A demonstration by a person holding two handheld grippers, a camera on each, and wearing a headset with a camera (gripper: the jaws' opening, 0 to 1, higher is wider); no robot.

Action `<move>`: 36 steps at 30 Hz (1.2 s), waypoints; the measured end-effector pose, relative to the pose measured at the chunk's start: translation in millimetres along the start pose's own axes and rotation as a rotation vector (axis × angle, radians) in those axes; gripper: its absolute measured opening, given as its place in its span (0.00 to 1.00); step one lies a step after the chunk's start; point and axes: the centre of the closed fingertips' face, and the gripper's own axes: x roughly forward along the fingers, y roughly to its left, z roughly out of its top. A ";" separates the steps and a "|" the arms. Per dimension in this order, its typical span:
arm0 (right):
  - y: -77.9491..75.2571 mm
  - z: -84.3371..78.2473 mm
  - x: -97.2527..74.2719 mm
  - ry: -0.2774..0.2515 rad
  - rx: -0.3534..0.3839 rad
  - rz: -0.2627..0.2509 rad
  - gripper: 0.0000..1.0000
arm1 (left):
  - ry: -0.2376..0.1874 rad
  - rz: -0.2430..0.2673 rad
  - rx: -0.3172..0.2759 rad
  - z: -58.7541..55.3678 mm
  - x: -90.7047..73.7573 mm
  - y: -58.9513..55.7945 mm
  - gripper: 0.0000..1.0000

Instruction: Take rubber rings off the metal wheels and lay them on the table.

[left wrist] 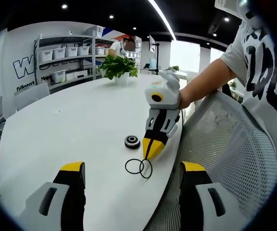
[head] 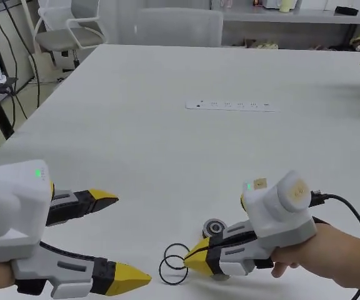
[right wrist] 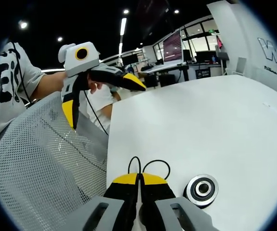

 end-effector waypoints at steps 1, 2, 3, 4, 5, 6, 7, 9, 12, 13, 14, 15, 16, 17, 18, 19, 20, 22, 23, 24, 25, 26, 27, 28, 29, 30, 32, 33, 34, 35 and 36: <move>-1.0 -0.8 -0.3 0.003 -0.004 -0.005 0.00 | 0.000 0.000 0.001 0.1 0.1 0.0 0.78; -1.7 -1.5 -0.5 0.005 -0.009 -0.009 0.00 | 0.000 -0.001 0.001 0.1 0.3 0.0 0.78; -2.1 -2.4 -0.5 0.009 -0.013 -0.012 0.00 | 0.001 -0.001 0.001 0.1 0.4 0.0 0.78; -2.5 -3.0 -0.4 0.012 -0.014 -0.015 0.00 | 0.001 -0.002 0.001 0.1 0.6 0.0 0.78; -3.2 -3.3 -0.1 0.014 -0.017 -0.019 0.00 | 0.000 -0.001 0.000 -0.1 0.8 0.1 0.78; -3.6 -3.4 0.0 0.014 -0.021 -0.022 0.01 | 0.000 -0.001 -0.002 -0.3 1.0 0.1 0.78; -3.9 -3.4 0.5 0.014 -0.024 -0.024 0.02 | 0.001 -0.002 -0.005 -0.8 1.3 -0.3 0.78; -4.5 -3.3 0.8 0.015 -0.032 -0.028 0.04 | 0.002 -0.004 -0.006 -1.7 1.7 -0.9 0.78; -5.6 -4.7 1.2 0.024 -0.044 -0.033 0.07 | 0.005 -0.005 -0.007 -2.5 2.0 -1.9 0.78; -5.4 -5.8 1.4 0.029 -0.046 -0.033 0.08 | 0.006 -0.006 -0.008 -3.0 2.0 -2.1 0.78; -5.1 -6.7 1.6 0.033 -0.044 -0.031 0.09 | 0.006 -0.006 -0.009 -3.1 2.0 -2.1 0.78; -4.5 -7.7 1.9 0.036 -0.043 -0.028 0.10 | 0.006 -0.007 -0.011 -3.1 1.9 -2.0 0.78; -4.1 -7.8 2.0 0.036 -0.044 -0.026 0.11 | 0.006 -0.007 -0.012 -3.2 1.8 -1.8 0.78; -3.9 -7.9 2.1 0.037 -0.050 -0.026 0.12 | 0.007 -0.006 -0.012 -3.3 1.9 -1.5 0.78; -3.9 -7.8 2.0 0.037 -0.054 -0.026 0.12 | 0.008 -0.007 -0.011 -3.4 1.9 -1.4 0.78; -3.7 -7.2 1.7 0.035 -0.055 -0.027 0.13 | 0.009 -0.007 -0.010 -3.4 2.0 -1.3 0.78; -3.7 -5.6 0.8 0.029 -0.055 -0.027 0.13 | 0.008 -0.007 -0.009 -3.0 2.3 -1.0 0.78; -5.4 -2.4 -1.4 0.017 -0.053 -0.032 0.14 | 0.007 -0.007 -0.010 -2.1 2.9 -0.5 0.78; -6.0 -0.8 -2.6 0.012 -0.052 -0.033 0.14 | 0.007 -0.008 -0.010 -1.8 3.3 -0.3 0.78; -7.0 1.3 -4.2 0.005 -0.052 -0.036 0.15 | 0.009 -0.010 -0.010 -1.8 4.1 -0.1 0.77; -7.6 2.6 -5.3 0.001 -0.051 -0.039 0.15 | 0.010 -0.012 -0.009 -1.6 4.6 -0.1 0.77; -8.9 4.3 -7.0 -0.005 -0.048 -0.042 0.15 | 0.011 -0.015 -0.007 -1.3 5.6 0.0 0.77; -10.0 5.0 -8.1 -0.009 -0.046 -0.045 0.16 | 0.013 -0.016 -0.006 -0.9 6.2 0.1 0.77; -11.0 5.8 -9.2 -0.013 -0.045 -0.049 0.16 | 0.013 -0.018 -0.005 -0.5 6.9 0.3 0.77; -11.6 6.9 -10.9 -0.018 -0.043 -0.052 0.16 | 0.013 -0.019 -0.004 0.4 7.8 0.8 0.77; -12.2 7.6 -12.1 -0.021 -0.042 -0.054 0.17 | 0.013 -0.020 -0.002 1.2 8.4 0.9 0.77; -14.6 10.1 -15.2 -0.032 -0.042 -0.062 0.17 | 0.014 -0.025 0.002 3.5 9.8 0.6 0.76; -15.4 11.4 -16.5 -0.037 -0.040 -0.065 0.17 | 0.014 -0.028 0.005 4.6 10.5 0.3 0.76; -16.4 12.8 -17.9 -0.041 -0.040 -0.068 0.17 | 0.014 -0.030 0.010 5.7 11.3 0.0 0.76; -18.3 14.7 -20.0 -0.049 -0.039 -0.073 0.18 | 0.015 -0.033 0.016 7.1 12.6 -0.2 0.76; -20.2 16.4 -22.2 -0.055 -0.036 -0.077 0.18 | 0.015 -0.035 0.019 7.9 13.6 -0.3 0.76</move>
